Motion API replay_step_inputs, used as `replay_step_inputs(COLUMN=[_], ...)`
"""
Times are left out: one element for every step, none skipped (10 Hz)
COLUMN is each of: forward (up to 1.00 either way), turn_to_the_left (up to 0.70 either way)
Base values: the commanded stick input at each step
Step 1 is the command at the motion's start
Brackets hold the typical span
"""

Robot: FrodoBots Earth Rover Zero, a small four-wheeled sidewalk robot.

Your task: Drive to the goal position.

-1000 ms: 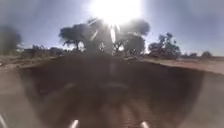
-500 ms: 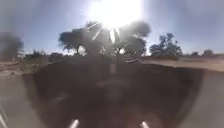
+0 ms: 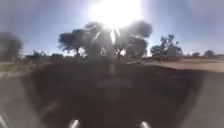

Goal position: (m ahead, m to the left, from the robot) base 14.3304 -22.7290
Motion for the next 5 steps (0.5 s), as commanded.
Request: replay_step_inputs(forward=[0.7, 0.7, 0.7, 0.7, 0.7], turn_to_the_left=[0.0, 0.0, 0.0, 0.0, 0.0])
